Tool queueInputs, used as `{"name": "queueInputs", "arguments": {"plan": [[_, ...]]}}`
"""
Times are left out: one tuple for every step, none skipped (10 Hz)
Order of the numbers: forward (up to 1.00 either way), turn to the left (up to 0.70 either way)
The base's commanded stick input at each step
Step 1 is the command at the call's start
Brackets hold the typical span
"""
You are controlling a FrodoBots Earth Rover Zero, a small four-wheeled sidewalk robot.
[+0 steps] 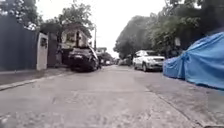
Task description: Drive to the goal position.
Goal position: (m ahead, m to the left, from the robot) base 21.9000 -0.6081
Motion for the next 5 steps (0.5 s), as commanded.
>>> {"name": "queueInputs", "arguments": {"plan": [[1.0,0.0],[1.0,0.0],[1.0,0.05],[1.0,0.24],[1.0,0.24]]}}
